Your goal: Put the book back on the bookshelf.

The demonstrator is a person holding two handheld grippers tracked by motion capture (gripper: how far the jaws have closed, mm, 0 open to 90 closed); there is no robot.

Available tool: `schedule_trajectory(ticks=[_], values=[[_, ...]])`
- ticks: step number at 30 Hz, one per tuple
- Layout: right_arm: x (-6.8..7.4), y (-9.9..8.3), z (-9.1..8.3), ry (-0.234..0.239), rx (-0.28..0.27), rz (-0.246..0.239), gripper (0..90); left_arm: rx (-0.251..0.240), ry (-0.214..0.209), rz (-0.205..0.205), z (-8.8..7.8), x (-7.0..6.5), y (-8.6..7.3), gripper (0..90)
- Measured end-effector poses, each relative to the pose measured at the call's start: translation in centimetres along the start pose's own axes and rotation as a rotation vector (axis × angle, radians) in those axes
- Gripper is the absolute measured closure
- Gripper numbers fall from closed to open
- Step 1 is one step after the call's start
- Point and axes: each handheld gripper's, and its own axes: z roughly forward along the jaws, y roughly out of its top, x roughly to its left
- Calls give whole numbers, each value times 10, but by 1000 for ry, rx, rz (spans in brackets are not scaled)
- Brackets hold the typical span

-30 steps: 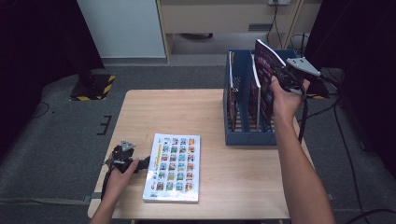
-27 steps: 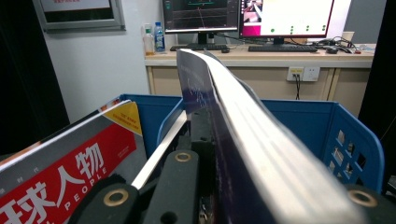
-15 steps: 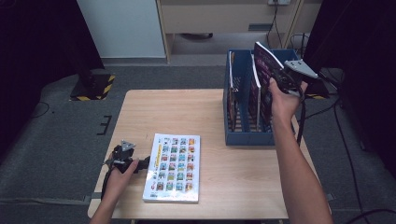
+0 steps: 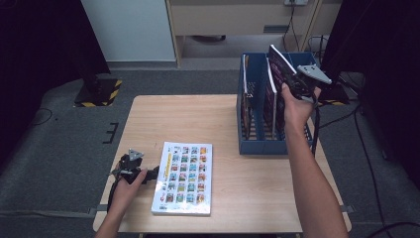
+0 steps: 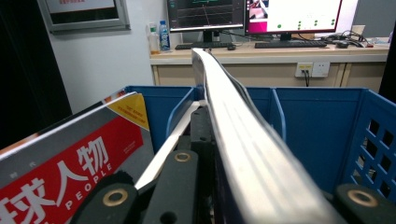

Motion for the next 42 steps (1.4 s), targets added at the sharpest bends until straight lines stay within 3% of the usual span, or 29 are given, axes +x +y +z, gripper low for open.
schedule_trajectory(ticks=[27,42], values=[[-7,-25,1,27,19,29,828,0,0,0,0,0,0,0],[-10,-29,7,25,7,35,828,0,-4,3,0,0,0,0]])
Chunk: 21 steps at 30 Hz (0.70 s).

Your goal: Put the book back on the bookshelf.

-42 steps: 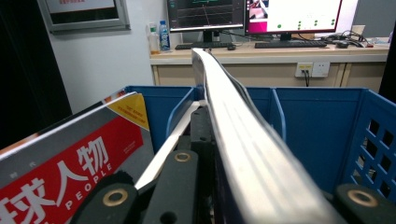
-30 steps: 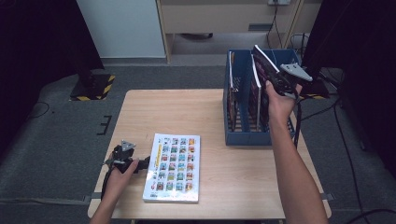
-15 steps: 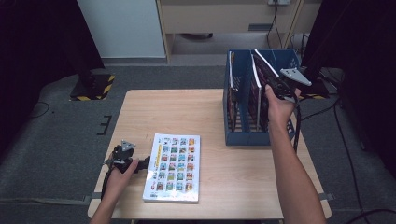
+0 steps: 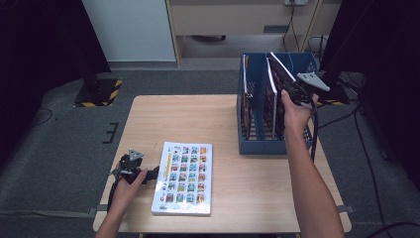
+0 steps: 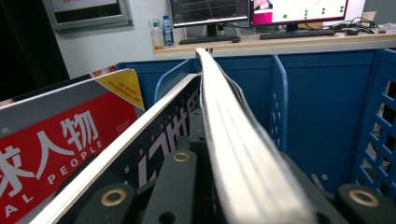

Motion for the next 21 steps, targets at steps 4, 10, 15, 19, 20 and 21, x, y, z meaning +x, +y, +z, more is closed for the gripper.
schedule_trajectory(ticks=[4,10,15,19,20,21], values=[[1,-1,2,-3,-4,1,828,0,0,0,0,0,0,0],[-1,-3,5,-7,-11,6,828,0,0,0,0,0,0,0],[1,-7,9,-5,-2,-2,827,0,0,0,0,0,0,0],[4,-10,11,-5,0,-10,826,0,0,0,0,0,0,0],[4,-10,11,-5,-1,-8,826,0,0,0,0,0,0,0],[4,-11,12,-4,-1,-9,826,0,0,0,0,0,0,0]])
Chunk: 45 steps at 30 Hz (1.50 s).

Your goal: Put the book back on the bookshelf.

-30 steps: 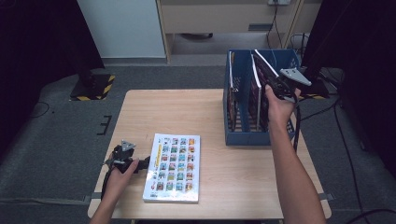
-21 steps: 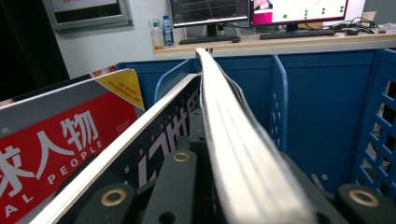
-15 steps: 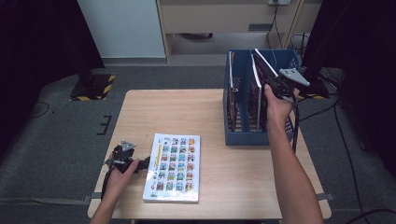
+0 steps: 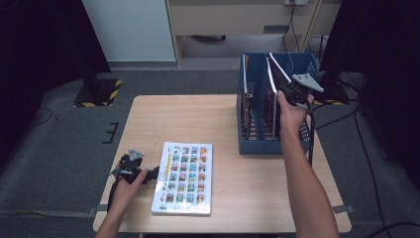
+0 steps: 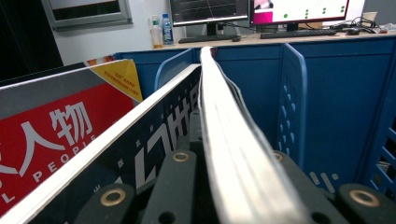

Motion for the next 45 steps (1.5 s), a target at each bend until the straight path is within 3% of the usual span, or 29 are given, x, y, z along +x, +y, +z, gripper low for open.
schedule_trajectory(ticks=[12,26,30,37,40,45], values=[[-1,-9,-1,17,29,2,822,0,0,0,0,0,0,0],[1,-4,-7,71,61,-46,787,0,0,0,0,0,0,0],[2,-2,-6,64,67,-89,831,0,0,0,0,0,0,0],[4,-1,-7,-1,58,-166,839,0,0,0,0,0,0,0],[3,0,-8,-28,52,-174,839,0,0,0,0,0,0,0],[5,-2,-8,-19,52,-154,834,0,0,0,0,0,0,0]])
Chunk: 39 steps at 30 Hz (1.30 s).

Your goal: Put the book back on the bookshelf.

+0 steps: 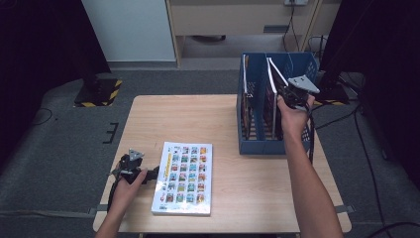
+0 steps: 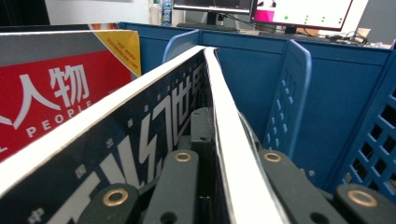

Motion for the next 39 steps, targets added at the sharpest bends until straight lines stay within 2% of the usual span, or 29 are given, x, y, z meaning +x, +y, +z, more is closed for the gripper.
schedule_trajectory(ticks=[5,11,18,39], values=[[-1,-1,-1,21,-2,37,803,0,0,0,0,0,0,0],[-1,2,-5,50,3,47,716,0,0,0,0,0,0,0],[-2,-1,-11,44,18,60,606,0,0,0,0,0,0,0],[3,-1,-36,61,46,25,610,0,1,-1,0,0,0,0]])
